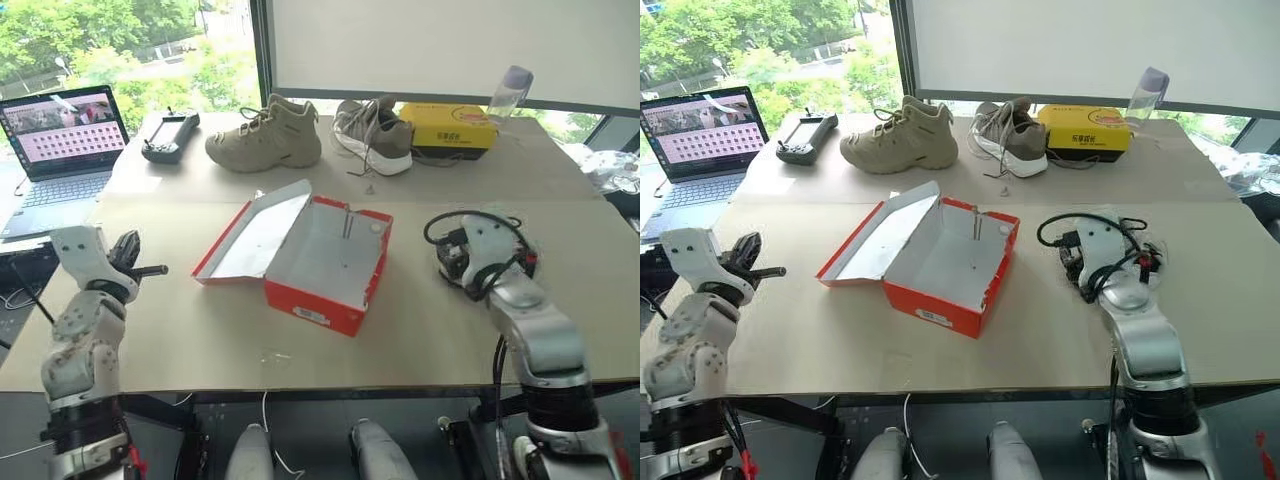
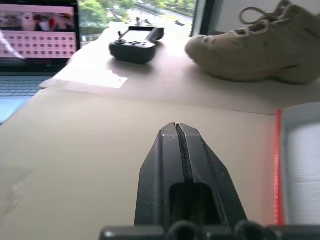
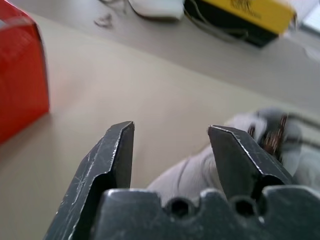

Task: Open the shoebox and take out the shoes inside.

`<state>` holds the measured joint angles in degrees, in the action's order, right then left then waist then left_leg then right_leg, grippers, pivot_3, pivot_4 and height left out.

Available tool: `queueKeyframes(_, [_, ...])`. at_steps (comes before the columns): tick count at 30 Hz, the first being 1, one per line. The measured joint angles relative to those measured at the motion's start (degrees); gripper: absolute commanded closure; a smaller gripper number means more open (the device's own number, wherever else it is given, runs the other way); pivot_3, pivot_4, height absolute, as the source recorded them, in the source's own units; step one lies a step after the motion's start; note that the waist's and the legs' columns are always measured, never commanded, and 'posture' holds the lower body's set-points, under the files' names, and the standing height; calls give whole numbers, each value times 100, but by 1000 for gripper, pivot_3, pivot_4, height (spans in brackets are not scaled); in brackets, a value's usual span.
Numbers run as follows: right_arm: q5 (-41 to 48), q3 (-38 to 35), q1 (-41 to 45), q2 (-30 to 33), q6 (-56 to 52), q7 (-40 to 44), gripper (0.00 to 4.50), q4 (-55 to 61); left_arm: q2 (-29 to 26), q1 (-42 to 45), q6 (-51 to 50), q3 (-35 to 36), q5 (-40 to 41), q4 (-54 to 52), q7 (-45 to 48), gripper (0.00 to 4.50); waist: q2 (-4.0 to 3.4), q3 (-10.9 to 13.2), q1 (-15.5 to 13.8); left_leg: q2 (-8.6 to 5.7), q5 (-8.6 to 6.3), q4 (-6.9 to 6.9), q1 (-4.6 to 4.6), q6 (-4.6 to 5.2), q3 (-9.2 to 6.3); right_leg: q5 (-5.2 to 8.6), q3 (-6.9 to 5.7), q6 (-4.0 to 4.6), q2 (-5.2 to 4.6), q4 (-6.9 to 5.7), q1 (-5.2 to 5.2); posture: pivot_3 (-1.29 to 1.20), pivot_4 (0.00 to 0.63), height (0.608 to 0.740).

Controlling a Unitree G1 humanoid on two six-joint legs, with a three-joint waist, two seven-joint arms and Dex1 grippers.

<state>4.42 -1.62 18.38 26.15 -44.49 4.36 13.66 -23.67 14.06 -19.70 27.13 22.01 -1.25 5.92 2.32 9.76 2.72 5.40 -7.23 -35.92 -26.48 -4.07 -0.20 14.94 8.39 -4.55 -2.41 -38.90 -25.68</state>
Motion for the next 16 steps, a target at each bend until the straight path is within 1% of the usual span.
queueKeyframes(3, [-140, -7, -178, -242, 375, -127, 1626, -225, 298, -171, 111, 170, -101, 58, -355, 4500, 1, 0, -15, 0, 0, 0, 11, 0, 0, -1, -1, 1, 0, -3, 7, 0, 150, 685])
queueKeyframes(4, [-158, -37, -176, -271, 528, -164, 1626, -278, 390, -188, 151, 171, -117, 99, -422, 4500, 1, 1, -22, 0, 0, -2, 27, 0, -1, -1, -3, 1, 0, -3, 25, 0, 150, 685])
queueKeyframes(7, [-204, -138, -193, -341, 758, -192, 1626, -440, 444, -268, 258, 180, -128, 104, -446, 4500, 3, 0, -22, 0, -1, -3, 40, -1, -2, 1, -4, 1, 0, 7, 46, 0, 150, 685])
queueKeyframes(16, [-324, -171, -238, -434, 1038, -183, 1626, -629, 511, -234, 484, 185, -129, 361, -390, 4500, 4, 0, -26, 0, -1, -2, 42, -1, -2, 1, -5, 0, 0, 7, 48, 0, 150, 685])
